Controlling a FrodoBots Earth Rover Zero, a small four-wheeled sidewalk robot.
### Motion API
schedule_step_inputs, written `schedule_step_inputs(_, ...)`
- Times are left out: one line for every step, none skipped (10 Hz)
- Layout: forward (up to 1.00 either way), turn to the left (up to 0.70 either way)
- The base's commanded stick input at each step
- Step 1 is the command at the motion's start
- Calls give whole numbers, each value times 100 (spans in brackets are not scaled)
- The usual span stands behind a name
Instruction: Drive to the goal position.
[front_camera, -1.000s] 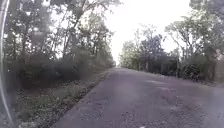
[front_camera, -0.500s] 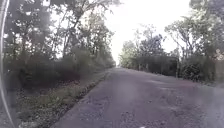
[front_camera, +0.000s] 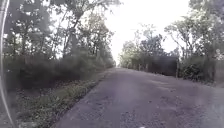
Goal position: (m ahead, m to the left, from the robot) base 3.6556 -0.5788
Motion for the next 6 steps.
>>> schedule_step_inputs(5,0)
schedule_step_inputs(5,0)
schedule_step_inputs(5,0)
schedule_step_inputs(5,0)
schedule_step_inputs(5,0)
schedule_step_inputs(5,0)
